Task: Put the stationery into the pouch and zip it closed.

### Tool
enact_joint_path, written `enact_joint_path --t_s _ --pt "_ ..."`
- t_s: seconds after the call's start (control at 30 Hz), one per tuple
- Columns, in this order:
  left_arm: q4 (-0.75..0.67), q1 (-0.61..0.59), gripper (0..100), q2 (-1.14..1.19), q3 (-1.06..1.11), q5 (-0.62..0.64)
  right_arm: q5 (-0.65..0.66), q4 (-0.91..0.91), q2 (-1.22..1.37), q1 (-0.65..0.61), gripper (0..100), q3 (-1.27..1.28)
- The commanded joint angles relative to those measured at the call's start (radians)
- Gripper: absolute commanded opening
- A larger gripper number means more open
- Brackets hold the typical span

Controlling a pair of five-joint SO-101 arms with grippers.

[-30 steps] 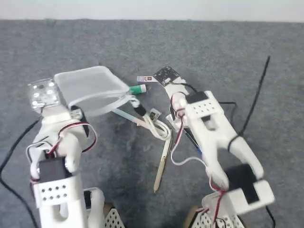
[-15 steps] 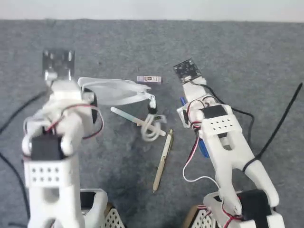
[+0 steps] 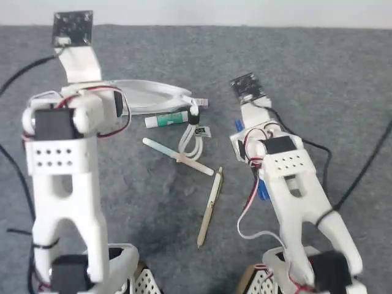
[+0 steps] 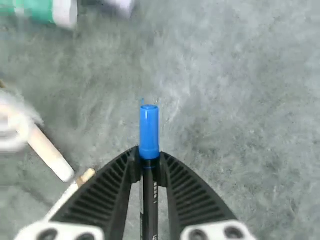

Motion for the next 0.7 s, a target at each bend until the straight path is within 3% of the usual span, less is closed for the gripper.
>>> enact_joint_path --t_s 0.0,0.2,0.33,0.67 --pt "0.015 -0.012 1 0.098 -0.031 0.044 -0.086 0.041 -0.159 0.01 0.6 -0.005" --pt "0.031 -0.017 1 0.08 -0.03 0.044 -0.107 0.047 -0.351 -0.03 0.6 0.077" --pt "0.052 -0.034 1 0.071 -0.03 0.051 -0.218 0.056 -0.455 -0.064 0.6 0.086" --pt "0.072 -0.078 1 0.072 -0.036 0.218 -0.252 0.045 -0.588 -0.143 0.6 0.08"
